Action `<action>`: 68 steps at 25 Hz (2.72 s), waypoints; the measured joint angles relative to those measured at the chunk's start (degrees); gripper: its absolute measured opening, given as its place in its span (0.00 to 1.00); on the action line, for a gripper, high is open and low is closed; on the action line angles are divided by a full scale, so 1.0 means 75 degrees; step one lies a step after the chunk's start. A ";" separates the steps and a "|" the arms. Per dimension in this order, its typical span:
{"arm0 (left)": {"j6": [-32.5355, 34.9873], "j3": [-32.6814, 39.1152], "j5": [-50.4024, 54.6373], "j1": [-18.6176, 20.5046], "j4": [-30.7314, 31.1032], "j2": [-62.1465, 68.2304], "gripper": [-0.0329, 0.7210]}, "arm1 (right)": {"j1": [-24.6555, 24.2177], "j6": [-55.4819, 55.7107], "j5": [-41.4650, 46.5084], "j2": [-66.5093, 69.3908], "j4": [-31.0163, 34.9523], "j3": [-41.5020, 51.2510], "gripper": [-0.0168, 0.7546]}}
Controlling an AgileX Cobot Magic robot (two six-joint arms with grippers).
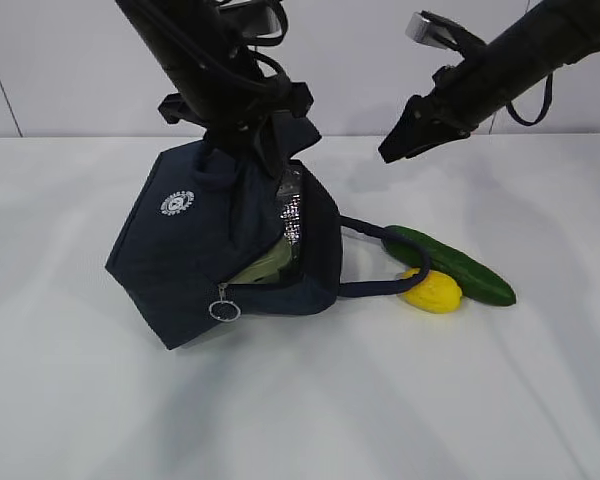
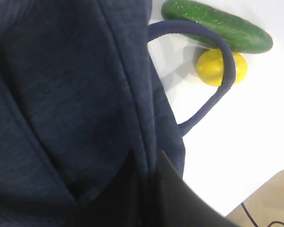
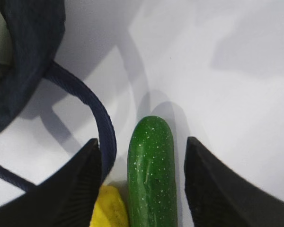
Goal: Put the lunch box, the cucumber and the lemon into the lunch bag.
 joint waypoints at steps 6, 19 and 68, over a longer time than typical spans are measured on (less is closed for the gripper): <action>0.0117 0.0000 0.0125 0.0392 -0.0016 0.0000 0.05 | 0.0093 0.0491 0.0062 0.0000 -0.1420 -0.0013 0.57; 0.0333 0.0000 0.0299 0.0520 -0.0079 0.0000 0.05 | 0.0718 0.0982 0.0097 0.0134 -0.2802 -0.0013 0.57; 0.0558 0.0000 0.0475 0.0520 -0.0285 0.0000 0.05 | 0.0752 0.2280 0.0113 0.1321 -0.3114 -0.1122 0.45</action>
